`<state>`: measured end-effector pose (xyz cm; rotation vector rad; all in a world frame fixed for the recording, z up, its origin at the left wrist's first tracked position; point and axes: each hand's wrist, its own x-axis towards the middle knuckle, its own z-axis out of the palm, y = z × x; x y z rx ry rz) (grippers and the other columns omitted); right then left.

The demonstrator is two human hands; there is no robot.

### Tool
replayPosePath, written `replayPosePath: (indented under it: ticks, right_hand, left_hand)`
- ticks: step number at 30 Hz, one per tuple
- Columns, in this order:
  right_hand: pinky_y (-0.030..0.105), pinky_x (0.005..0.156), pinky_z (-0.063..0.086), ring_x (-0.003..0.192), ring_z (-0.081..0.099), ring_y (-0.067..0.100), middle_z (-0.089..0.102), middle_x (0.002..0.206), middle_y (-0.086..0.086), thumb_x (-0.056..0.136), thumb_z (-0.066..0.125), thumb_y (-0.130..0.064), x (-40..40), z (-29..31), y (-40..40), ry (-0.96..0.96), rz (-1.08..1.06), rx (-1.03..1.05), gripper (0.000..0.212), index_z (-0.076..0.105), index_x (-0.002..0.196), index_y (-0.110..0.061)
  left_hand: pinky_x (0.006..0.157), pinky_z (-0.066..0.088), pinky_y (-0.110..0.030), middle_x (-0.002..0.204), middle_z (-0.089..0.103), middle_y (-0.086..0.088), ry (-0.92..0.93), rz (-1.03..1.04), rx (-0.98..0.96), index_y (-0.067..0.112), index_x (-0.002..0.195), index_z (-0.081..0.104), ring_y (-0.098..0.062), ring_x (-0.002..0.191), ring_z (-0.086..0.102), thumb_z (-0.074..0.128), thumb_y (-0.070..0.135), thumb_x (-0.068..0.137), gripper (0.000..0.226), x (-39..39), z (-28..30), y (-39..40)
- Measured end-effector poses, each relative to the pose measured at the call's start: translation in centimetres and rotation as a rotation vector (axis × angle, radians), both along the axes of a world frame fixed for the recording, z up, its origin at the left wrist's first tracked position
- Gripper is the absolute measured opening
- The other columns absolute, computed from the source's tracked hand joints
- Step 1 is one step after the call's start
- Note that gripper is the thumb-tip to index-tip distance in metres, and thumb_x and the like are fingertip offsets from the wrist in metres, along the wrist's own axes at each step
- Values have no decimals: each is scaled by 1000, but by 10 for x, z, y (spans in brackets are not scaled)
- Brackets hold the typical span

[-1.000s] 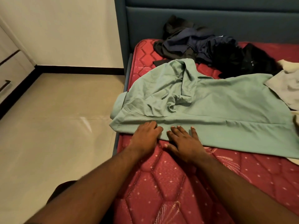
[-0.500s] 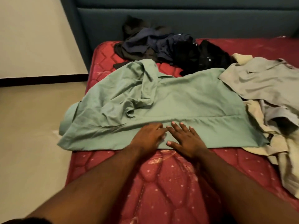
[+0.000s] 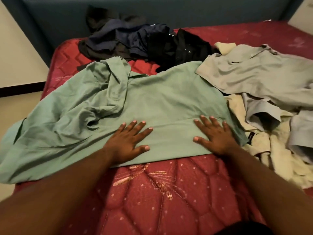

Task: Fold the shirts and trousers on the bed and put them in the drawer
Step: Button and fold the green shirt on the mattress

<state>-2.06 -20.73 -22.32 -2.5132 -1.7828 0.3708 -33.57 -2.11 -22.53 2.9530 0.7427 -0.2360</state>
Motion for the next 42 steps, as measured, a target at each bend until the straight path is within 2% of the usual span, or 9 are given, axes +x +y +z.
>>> replayPosePath:
  ticks: [9,12,17,23,26,30,33,38,42]
  right_hand:
    - [45,118,-8,143,-19,6,-19,157,-20,66,6,-89,17,8,-14,22,-103,-83,88,-10,145,-54]
    - [48,117,-7,146,-17,10,-22,156,-19,63,4,-94,18,13,-8,-15,-112,-199,94,-13,146,-52]
    - [48,117,-8,149,-6,17,-1,163,-3,62,1,-87,3,42,10,-289,14,-291,107,8,154,-32]
    - [48,93,48,111,63,37,67,116,16,83,46,-55,-87,44,91,-95,291,315,56,73,100,-9]
    - [33,103,40,128,51,28,51,141,14,91,59,-28,-156,46,155,170,262,294,37,64,124,-12]
    - [40,107,39,136,39,29,9,162,3,90,56,-10,-215,41,221,250,267,138,68,31,149,-33]
    - [35,101,39,125,48,33,42,142,12,88,56,-10,-224,49,246,163,237,114,43,57,131,-18]
    - [18,96,39,108,56,23,64,109,15,72,58,7,-234,82,203,345,129,810,30,69,99,-1]
    - [27,91,48,105,64,19,70,113,5,81,72,-15,-223,88,152,419,38,18,35,70,115,-14]
  left_hand:
    - [117,12,-37,160,23,-2,66,-228,175,29,156,15,-20,144,20,22,60,99,65,-108,19,78]
    - [115,11,-34,162,5,7,73,-151,147,33,156,9,-17,143,24,20,62,99,65,-137,19,88]
    - [118,8,-39,137,58,-5,-60,-185,281,16,133,58,-23,130,51,21,56,100,64,-125,28,71]
    - [86,44,-37,97,72,-5,-549,-46,263,14,102,74,-27,94,67,42,33,99,37,-137,44,64]
    - [73,44,-37,86,71,-8,-584,199,198,11,97,74,-29,77,65,51,23,84,28,-147,45,71]
    - [76,51,-38,94,72,-2,-415,222,66,19,95,74,-27,85,66,49,31,85,30,-151,31,73]
    - [87,49,-39,101,72,0,-442,236,42,20,102,75,-26,97,64,49,37,86,35,-150,28,81]
    - [97,40,-43,116,58,-3,-783,403,189,15,110,64,-27,114,51,66,32,83,32,-159,32,76]
    - [90,39,-43,113,65,0,-960,616,-36,18,125,56,-23,107,57,41,41,96,40,-169,35,76]
